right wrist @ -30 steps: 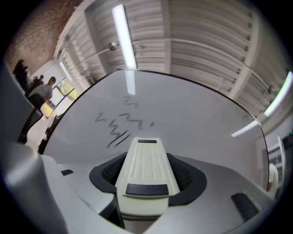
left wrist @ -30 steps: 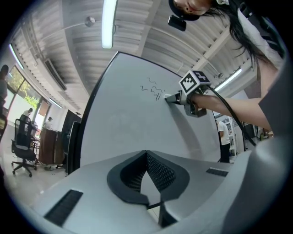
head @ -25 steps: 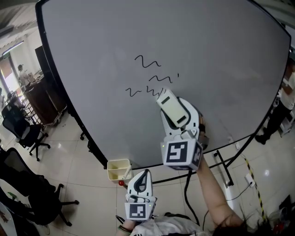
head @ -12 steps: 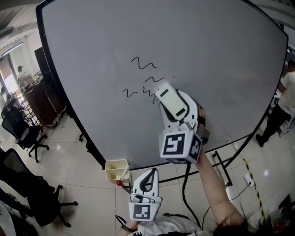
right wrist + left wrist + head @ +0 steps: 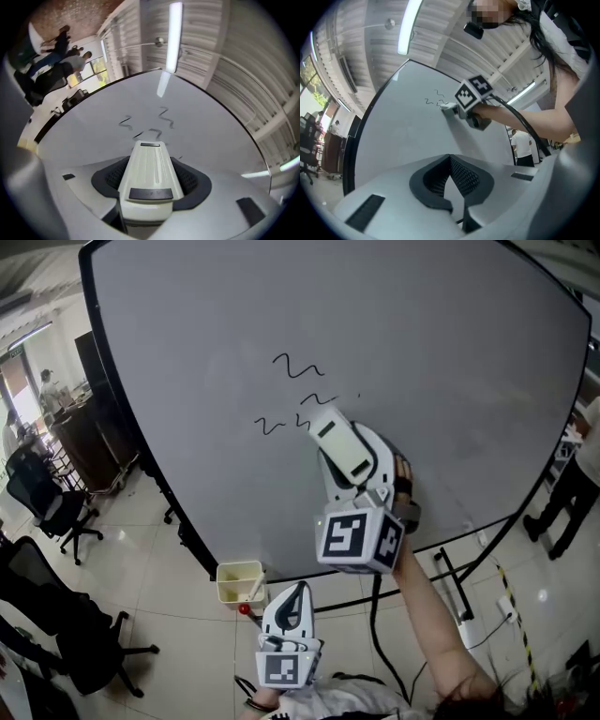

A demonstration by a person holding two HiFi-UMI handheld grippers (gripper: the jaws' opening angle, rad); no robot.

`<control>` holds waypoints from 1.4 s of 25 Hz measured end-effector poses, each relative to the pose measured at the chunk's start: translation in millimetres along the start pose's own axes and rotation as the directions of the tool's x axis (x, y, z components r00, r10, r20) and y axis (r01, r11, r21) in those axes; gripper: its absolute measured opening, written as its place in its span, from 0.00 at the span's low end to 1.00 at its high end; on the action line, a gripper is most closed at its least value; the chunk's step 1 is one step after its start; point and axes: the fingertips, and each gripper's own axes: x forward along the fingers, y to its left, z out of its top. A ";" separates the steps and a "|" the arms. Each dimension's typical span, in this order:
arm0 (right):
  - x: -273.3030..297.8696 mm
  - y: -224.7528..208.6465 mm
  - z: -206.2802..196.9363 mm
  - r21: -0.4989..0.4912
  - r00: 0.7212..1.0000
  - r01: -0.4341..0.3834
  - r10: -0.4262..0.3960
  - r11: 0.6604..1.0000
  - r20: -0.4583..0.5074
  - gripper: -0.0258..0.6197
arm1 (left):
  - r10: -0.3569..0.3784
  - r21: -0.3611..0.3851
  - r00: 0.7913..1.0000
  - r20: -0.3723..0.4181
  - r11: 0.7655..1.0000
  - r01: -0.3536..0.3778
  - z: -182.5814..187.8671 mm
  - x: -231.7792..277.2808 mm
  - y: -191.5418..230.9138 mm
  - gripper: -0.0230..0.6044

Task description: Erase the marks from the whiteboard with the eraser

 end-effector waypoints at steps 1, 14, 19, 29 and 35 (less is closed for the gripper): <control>5.3 -26.4 15.2 0.076 0.999 0.029 -0.030 0.997 0.013 0.47 | 0.004 0.003 1.000 0.002 1.000 -0.004 -0.2 -0.4 1.9 0.04; -0.6 -56.0 4.5 0.365 0.987 0.157 -0.161 0.918 -0.018 0.47 | 0.048 0.013 0.999 -0.007 0.999 -0.048 -1.0 -8.2 21.7 0.04; 14.1 44.9 67.3 0.113 0.999 0.019 -0.024 0.993 0.040 0.47 | 0.058 -0.006 0.998 -0.009 0.998 -0.058 -3.8 -4.8 28.7 0.04; 16.6 9.9 68.3 0.352 0.992 0.105 -0.125 0.930 0.034 0.47 | 0.080 -0.005 0.996 -0.027 0.997 -0.080 -8.4 -13.0 42.8 0.04; 12.7 -8.3 50.9 0.411 0.991 0.112 -0.132 0.905 0.022 0.47 | 0.097 -0.009 0.995 -0.033 0.995 -0.097 -10.1 -18.1 48.3 0.04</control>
